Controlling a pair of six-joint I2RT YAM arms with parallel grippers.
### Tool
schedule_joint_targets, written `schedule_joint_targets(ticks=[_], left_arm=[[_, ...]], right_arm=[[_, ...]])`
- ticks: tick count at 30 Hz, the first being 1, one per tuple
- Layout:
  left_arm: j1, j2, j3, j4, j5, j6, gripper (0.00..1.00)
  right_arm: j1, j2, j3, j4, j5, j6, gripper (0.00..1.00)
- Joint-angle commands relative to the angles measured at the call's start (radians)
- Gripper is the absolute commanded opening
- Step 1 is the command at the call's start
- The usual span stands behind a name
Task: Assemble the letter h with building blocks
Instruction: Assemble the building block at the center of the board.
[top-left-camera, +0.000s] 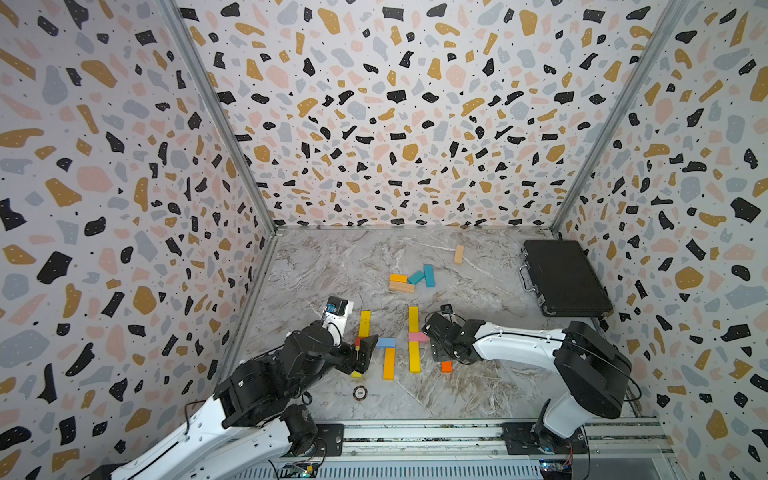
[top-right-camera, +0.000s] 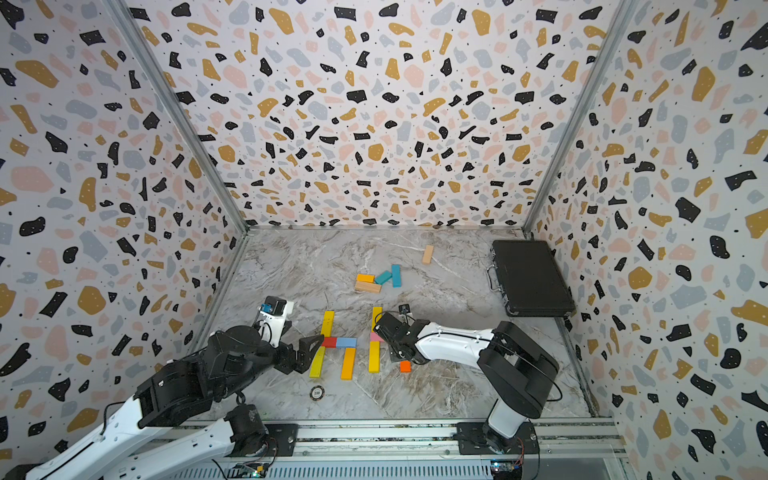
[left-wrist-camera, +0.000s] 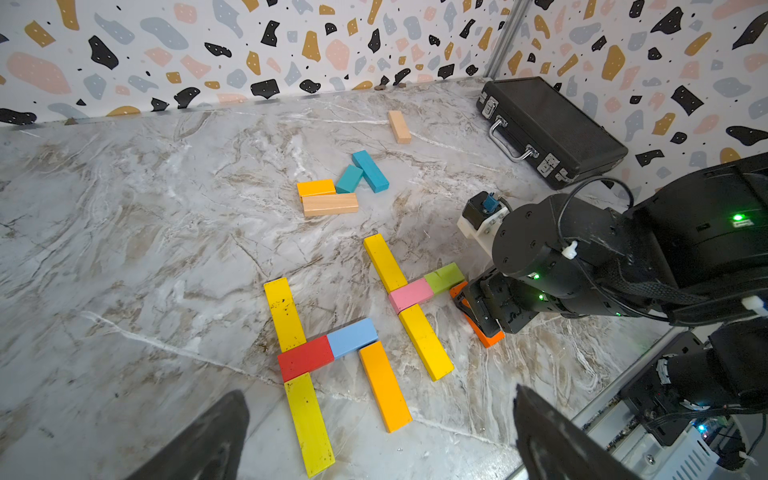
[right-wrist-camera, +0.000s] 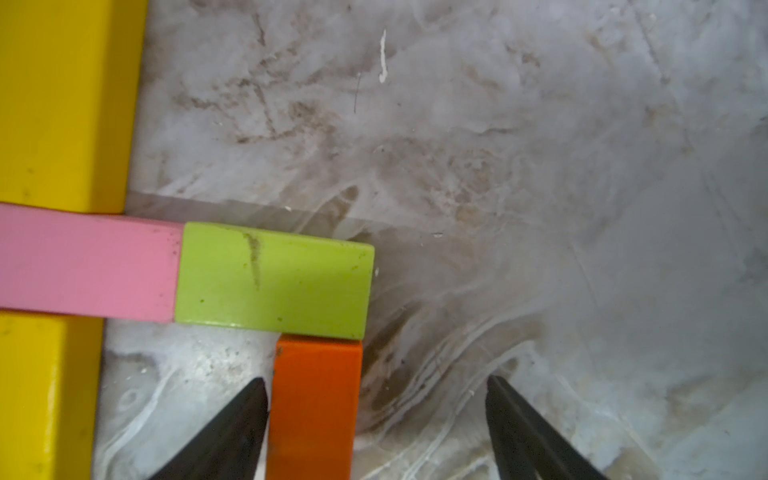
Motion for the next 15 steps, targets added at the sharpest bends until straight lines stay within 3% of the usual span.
schedule_joint_targets(ticks=[1,9,15], left_arm=[[0.006,-0.002,0.014,0.02,-0.012,0.011,0.99],[0.006,-0.003,0.015,0.023,-0.012,0.013,0.99],[0.007,0.001,0.016,0.026,-0.012,0.014,0.99]], right_arm=[[-0.003,-0.103,0.018,-0.012,-0.01,-0.024,0.85],[0.064,-0.3,-0.123,-0.091,-0.079,0.006,0.81],[0.164,-0.342,-0.197,-0.142,-0.089,0.078,0.81]])
